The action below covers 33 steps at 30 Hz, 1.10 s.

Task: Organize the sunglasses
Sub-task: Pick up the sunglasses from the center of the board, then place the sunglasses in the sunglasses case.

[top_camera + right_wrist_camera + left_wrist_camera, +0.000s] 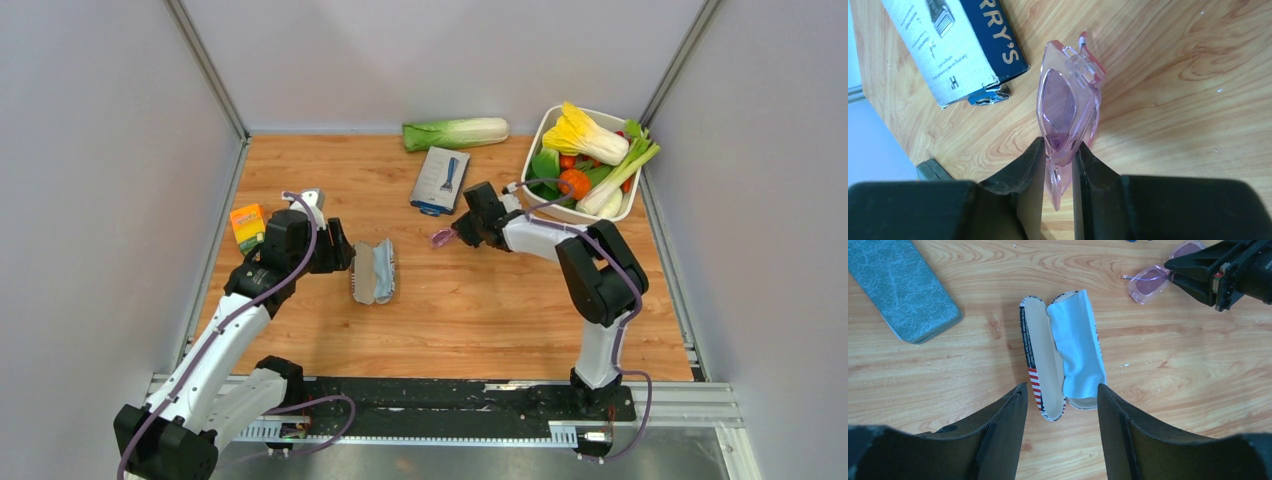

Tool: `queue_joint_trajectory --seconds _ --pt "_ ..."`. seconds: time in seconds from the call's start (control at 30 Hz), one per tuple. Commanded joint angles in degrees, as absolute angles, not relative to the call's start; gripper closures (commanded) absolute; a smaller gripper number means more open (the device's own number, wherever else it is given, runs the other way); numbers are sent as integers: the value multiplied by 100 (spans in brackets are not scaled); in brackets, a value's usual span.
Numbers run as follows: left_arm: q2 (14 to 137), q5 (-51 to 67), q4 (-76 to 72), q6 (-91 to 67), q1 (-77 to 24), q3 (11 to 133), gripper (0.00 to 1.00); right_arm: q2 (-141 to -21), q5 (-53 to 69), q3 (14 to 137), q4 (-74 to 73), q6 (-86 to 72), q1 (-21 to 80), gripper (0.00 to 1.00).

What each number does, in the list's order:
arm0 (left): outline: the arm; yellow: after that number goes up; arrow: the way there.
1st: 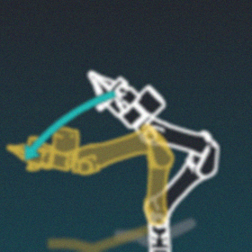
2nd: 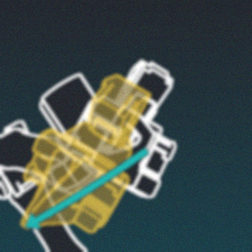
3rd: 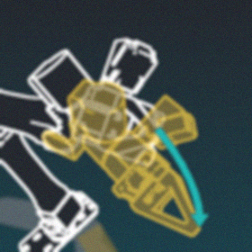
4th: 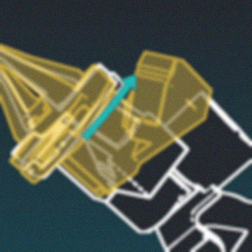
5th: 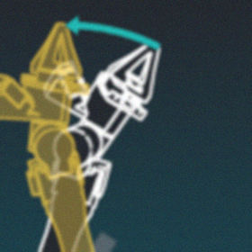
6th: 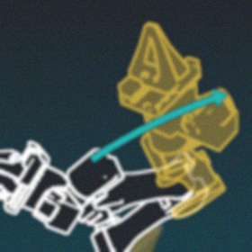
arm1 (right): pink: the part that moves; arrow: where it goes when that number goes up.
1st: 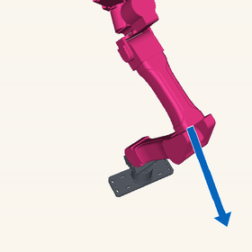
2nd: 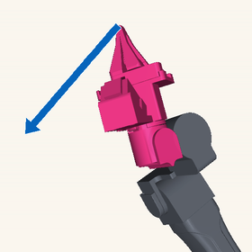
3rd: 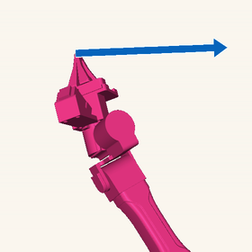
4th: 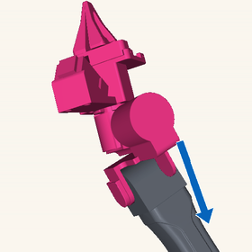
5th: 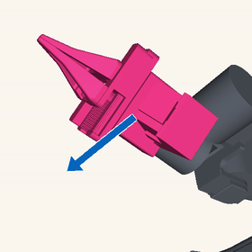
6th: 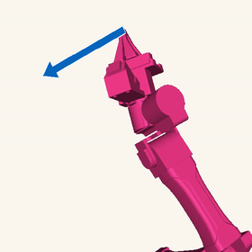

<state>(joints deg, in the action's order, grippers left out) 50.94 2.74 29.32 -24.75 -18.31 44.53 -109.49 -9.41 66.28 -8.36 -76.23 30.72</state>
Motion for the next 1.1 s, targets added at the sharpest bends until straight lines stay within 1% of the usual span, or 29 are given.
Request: queue_joint_trajectory --seconds 0.0,0.2,0.3,0.37,0.5,0.7,0.87,0.93,1.07 --pt "4992 299 2821 -2391 -1802 4430 38 -10276 -1178 6347 -572 -6839 3085 80" --pt "5010 290 2821 -2382 -1802 4430 39 -9791 -731 6038 -53 -6197 3085 80" --pt "5010 290 2821 -2391 -1802 4430 39 -9712 -300 6143 -53 -5706 3094 82" --pt "5036 290 2821 -2391 -1802 4438 39 -9686 129 6275 -53 -5372 3103 82" --pt "5045 255 2821 -2399 -1802 4430 39 -9633 596 6460 -105 -4695 3173 81" --pt "5054 211 2830 -2399 -1802 4447 39 -9519 1352 6556 121 -4342 3234 80" --pt "5150 114 2821 -2478 -1802 4412 39 -9816 1906 7153 26 -3921 3410 78" --pt "5081 53 2681 -2601 -1793 4254 39 -10010 2091 7452 -254 -3789 3532 78" --pt "5123 132 2496 -2707 -1618 4043 38 -10388 2206 7997 -509 -3560 3884 78"
